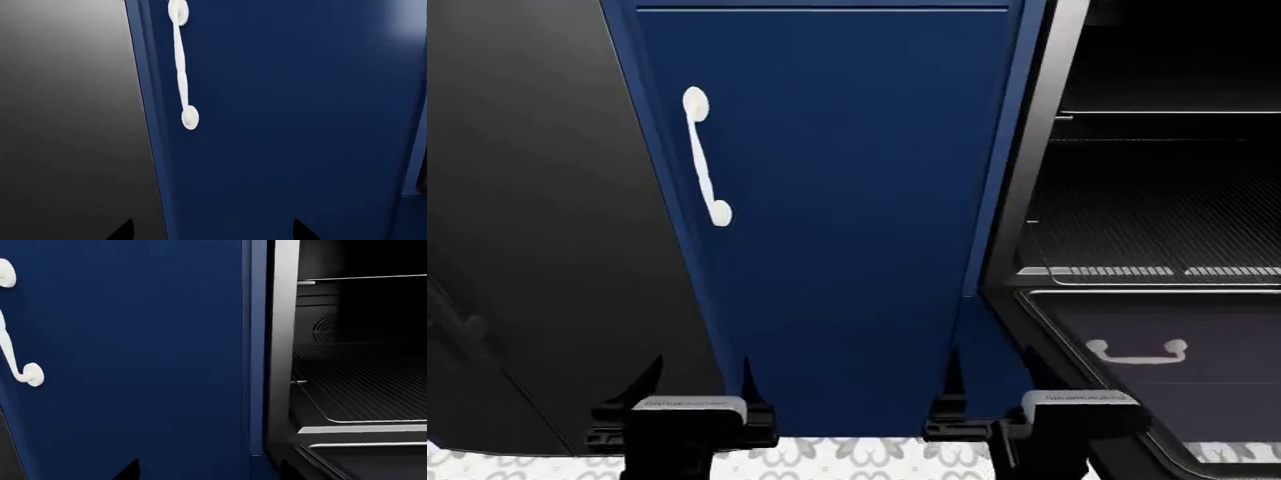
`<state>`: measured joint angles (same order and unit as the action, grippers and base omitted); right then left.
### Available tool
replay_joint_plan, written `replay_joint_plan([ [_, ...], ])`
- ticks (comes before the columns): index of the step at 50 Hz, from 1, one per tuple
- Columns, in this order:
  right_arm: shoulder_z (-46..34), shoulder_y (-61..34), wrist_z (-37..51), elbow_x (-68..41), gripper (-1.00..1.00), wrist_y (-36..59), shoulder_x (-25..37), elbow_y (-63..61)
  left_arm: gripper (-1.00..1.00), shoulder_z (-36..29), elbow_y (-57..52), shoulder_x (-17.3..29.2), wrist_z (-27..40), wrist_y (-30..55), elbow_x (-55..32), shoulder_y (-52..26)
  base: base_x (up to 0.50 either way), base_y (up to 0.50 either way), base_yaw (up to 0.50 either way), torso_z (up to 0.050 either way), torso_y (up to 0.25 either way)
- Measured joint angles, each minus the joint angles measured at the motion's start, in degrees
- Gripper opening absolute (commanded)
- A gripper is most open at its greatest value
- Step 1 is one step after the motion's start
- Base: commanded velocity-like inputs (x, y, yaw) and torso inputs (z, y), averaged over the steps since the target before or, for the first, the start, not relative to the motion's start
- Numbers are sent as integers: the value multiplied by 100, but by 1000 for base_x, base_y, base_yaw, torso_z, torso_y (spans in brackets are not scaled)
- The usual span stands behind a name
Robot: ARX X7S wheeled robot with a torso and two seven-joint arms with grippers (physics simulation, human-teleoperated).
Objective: Fully slide the bottom oven rack out.
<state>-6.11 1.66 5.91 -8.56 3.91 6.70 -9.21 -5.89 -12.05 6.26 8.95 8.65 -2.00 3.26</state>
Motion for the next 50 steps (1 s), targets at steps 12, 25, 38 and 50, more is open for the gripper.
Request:
replay_joint_plan([
  [12, 776, -759, 781, -1893, 100, 3265, 587, -3030, 100, 641, -2857, 352, 280, 4224, -930, -990, 0, 0, 0, 0, 0],
  [25, 1666, -2833, 3692, -6403, 100, 5219, 2124, -4332, 100, 1528, -3516, 2179, 4482, 6283, -6933, -3409, 0, 0, 0, 0, 0],
  [38, 1410, -4736, 5789, -9482, 100, 5323, 3553, -4424, 100, 913, -3231, 3782, 6880, 5944, -11009, -5417, 0, -165, 0, 0, 0],
  [50, 1322, -5454, 6450, -10534, 100, 5313, 4261, -4331, 100, 724, -3125, 4338, 7340, 5828, -12028, -6082, 0, -500, 0, 0, 0],
])
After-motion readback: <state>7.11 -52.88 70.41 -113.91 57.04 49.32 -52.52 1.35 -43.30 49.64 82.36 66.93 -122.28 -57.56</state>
